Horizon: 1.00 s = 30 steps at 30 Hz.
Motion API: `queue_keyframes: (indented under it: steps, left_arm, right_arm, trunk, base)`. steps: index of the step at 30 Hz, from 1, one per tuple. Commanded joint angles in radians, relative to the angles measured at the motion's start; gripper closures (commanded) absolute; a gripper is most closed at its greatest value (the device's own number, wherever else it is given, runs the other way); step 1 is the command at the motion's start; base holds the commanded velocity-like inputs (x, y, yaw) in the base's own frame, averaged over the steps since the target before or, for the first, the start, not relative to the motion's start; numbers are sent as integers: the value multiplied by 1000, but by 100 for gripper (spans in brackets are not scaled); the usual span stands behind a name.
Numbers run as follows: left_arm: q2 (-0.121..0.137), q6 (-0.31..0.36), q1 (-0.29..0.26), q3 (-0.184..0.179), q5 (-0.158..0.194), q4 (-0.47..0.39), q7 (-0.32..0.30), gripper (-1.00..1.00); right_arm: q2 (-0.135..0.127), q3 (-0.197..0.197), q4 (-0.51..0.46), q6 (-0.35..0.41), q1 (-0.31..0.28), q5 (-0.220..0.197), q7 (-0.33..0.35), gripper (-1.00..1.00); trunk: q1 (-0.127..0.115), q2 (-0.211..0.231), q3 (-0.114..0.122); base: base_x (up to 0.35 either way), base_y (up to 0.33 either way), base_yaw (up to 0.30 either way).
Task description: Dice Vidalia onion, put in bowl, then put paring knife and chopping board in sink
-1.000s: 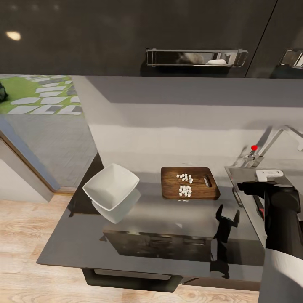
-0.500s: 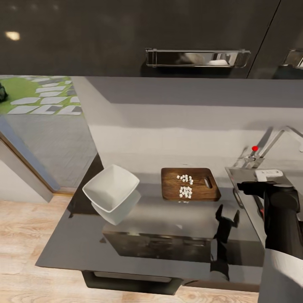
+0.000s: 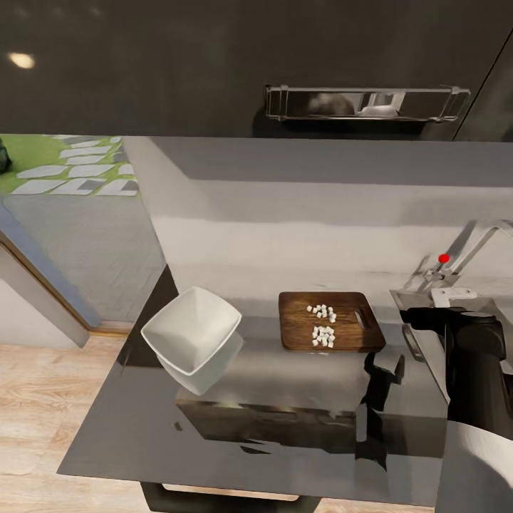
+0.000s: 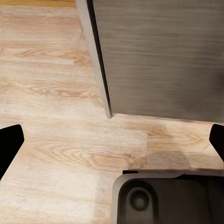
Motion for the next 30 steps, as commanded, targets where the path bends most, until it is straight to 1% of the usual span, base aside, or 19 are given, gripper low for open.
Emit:
queue_keyframes:
  steps: [1,12,14,16,18,21,30]
  left_arm:
    - [1,-1,0,-8,7,-2,4,-100]
    - [1,-1,0,-8,7,-2,4,-100]
    - [1,-1,0,-8,7,-2,4,-100]
    - [1,-1,0,-8,7,-2,4,-100]
    - [1,-1,0,-8,7,-2,4,-100]
    - [1,-1,0,-8,7,-2,4,-100]
    - [1,-1,0,-8,7,-1,4,-100]
  right_arm:
    - [0,0,-1,2,-1,11,10,-100]
    - [4,3,0,2,-1,5,12,-100]
    - [10,5,0,2,-1,3,13,-100]
    - [20,19,0,3,-1,3,13,-100]
    - [30,50,0,8,-1,3,13,-100]
    - [36,72,0,16,-1,2,13,-100]
    - [41,85,0,21,-1,1,14,-100]
  trunk:
    - [1,-2,-2]
    - [1,-2,-2]
    - [1,-2,-2]
    - [1,-2,-2]
    - [1,-2,-2]
    - [1,-2,-2]
    - [1,-2,-2]
  base:
    - [4,2,0]
    - [56,0,0]
    - [13,0,0]
    - [6,0,0]
    - [3,0,0]
    - [1,0,0]
    - [0,0,0]
